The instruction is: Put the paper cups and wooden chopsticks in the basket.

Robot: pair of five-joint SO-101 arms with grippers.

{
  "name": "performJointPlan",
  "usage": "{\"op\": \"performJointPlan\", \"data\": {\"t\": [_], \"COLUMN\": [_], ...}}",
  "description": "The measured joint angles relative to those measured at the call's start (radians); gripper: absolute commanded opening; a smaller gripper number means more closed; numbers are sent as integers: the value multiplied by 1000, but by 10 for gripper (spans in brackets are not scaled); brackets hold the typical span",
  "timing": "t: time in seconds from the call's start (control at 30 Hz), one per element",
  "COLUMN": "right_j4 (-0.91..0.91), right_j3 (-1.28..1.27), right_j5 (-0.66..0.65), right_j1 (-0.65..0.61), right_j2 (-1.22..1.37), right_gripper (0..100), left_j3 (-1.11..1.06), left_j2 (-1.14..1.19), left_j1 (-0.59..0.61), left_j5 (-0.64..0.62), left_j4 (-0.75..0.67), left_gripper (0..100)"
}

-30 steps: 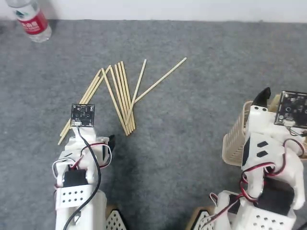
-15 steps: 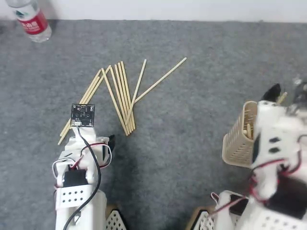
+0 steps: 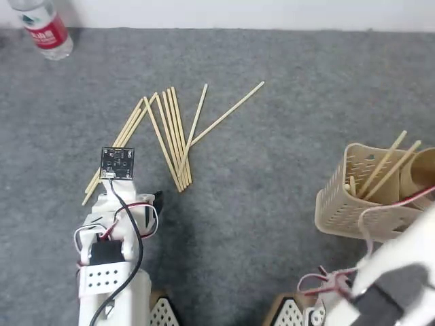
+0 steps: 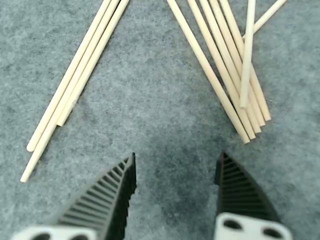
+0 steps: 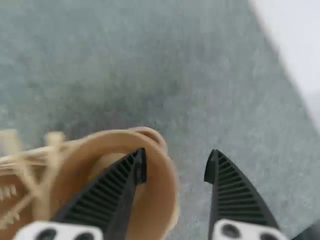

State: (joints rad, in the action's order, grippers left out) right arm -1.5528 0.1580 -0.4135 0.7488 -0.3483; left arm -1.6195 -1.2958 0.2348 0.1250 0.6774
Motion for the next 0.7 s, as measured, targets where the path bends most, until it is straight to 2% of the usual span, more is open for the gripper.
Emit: {"op": "performJointPlan", "data": {"t": [0.43,0.5,0.6,0.67,0.7], "right_j4": [11,11,11,20,20], "right_j3": [2,-2,-43,-78,-94], "right_j5": [-54,-54,-92,-117,-118], "right_j1": [29,20,-17,-49,-66], "right_j2": [256,273,273,272,270], "right_gripper": [192,155,0,35,16], "left_j3": [0,0,0,0,0], "left_j2": [0,0,0,0,0], "left_j1": [0,0,0,0,0], "left_j5": [0,0,0,0,0], "left_j4": [0,0,0,0,0], "left_gripper": [243,243,243,243,243]}}
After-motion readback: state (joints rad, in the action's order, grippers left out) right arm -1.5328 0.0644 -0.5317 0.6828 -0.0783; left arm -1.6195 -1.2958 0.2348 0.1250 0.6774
